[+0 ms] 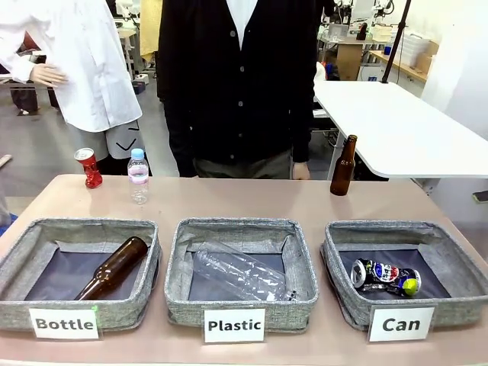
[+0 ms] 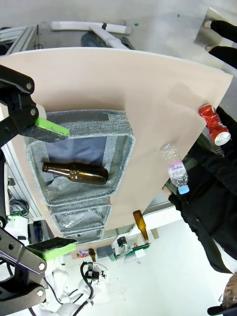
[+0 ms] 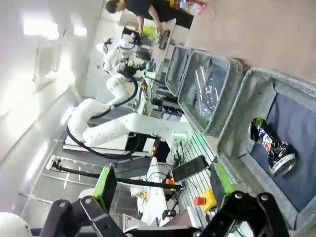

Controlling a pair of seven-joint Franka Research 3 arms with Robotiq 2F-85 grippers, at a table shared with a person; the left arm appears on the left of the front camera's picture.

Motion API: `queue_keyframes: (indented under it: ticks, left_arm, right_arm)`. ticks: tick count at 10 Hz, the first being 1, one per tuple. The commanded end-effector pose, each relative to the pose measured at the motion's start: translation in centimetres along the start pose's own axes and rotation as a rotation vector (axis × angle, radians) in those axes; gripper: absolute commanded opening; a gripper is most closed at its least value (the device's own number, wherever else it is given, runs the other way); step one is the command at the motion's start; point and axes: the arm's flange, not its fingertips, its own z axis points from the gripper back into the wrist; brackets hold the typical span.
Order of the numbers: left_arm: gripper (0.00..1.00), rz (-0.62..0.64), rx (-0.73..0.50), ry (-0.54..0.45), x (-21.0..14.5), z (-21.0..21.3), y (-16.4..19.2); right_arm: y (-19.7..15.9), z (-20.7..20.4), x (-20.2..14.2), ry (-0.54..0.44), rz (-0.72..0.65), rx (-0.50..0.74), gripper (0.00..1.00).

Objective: Sort the can waste into the basket.
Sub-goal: Pick up the can waste from the table and place it in the right Fabric basket.

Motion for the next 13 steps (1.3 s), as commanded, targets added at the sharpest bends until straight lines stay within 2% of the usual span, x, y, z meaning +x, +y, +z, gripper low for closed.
queue_keyframes:
  ticks: [1, 8, 9, 10, 11, 13]
  left_arm:
    - [1.0, -0.023, -0.016, -0.011, 0.1, 0.0, 0.0]
    - [1.0, -0.001, 0.0, 0.0, 0.0, 0.0, 0.0]
    - [1.0, -0.093, -0.048, 0.085, 1.0, -1.7, -2.1]
    - [1.0, -0.289, -0.054, 0.124, 2.9, -4.2, -4.3]
    - [1.0, -0.48, -0.059, 0.209, 5.0, -6.9, -6.0]
    - [1.0, -0.856, -0.031, 0.27, 10.4, -11.7, -7.1]
  right_arm:
    - [-0.1, 0.6, -0.1, 0.02, 0.03, -0.015, 1.0]
    - [-0.1, 0.6, -0.1, 0.02, 0.03, -0.015, 1.0]
    - [-0.1, 0.6, -0.1, 0.02, 0.03, -0.015, 1.0]
    - [-0.1, 0.6, -0.1, 0.02, 0.03, -0.015, 1.0]
    - [-0.1, 0.6, -0.1, 0.02, 0.03, -0.015, 1.0]
    - [-0.1, 0.6, -0.1, 0.02, 0.03, -0.015, 1.0]
